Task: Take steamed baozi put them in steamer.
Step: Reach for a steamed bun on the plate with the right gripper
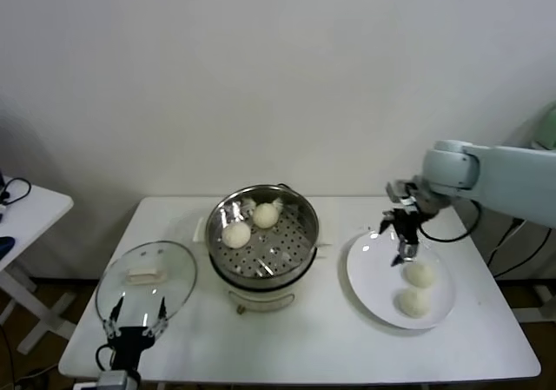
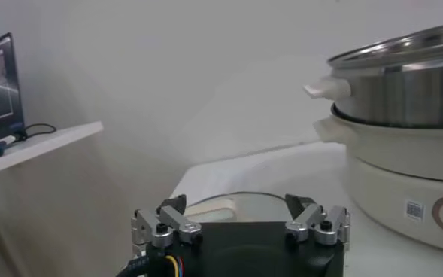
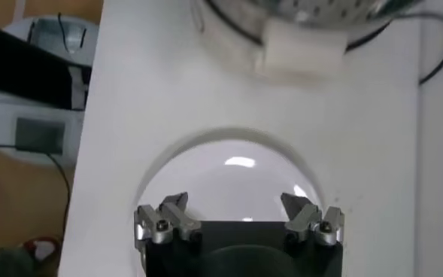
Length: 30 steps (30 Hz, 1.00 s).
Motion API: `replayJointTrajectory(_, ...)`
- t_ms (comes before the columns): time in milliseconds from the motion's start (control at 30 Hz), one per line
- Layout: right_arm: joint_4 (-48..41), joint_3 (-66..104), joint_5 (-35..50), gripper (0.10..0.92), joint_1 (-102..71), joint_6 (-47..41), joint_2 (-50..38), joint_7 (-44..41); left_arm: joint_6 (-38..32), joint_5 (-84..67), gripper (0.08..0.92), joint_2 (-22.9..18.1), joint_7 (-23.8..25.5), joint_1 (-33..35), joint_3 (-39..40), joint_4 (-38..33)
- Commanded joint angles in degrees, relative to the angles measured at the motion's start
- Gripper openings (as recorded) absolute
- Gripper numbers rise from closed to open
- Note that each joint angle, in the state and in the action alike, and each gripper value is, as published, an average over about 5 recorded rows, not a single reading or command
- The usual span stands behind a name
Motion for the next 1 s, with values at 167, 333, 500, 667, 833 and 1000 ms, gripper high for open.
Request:
replayJointTrajectory(167, -1.09, 2.32, -10.83, 0.823, -10.37, 2.46, -6.21, -1.82, -0.08, 0.16, 0.823, -0.36, -0.06, 0.09, -0.07, 0.37)
replayJointTrajectory(333, -1.93, 4.75, -12.61, 0.823, -14.15, 2.57, -6.10, -1.43, -0.08, 0.24, 0.823, -0.52, -0.08, 0.09, -0.16, 0.47)
replayJointTrajectory(500, -2.63, 7.66, -13.43, 0.823, -17.05, 2.36, -5.71, -0.63, -0.08, 0.33, 0.823, -0.56, -0.08, 0.10, -0.18, 0.53)
replayJointTrajectory(667, -3.06, 10.37, -15.14, 0.823, -19.74, 2.14, -5.42, 0.41, -0.08, 0.42, 0.823, -0.61, -0.08, 0.00, -0.07, 0.62)
replayJointTrajectory(833, -3.05, 11.50, -16.09, 0.823, -21.02, 1.79, -5.25, 1.15, -0.13, 0.43, 0.823, -0.56, -0.10, 0.05, -0.09, 0.61)
replayJointTrajectory(1000, -3.36, 12.53, -16.54, 0.823, -22.07, 1.31, -4.85, 2.28, -0.20, 0.40, 0.823, -0.49, -0.14, 0.10, -0.08, 0.63)
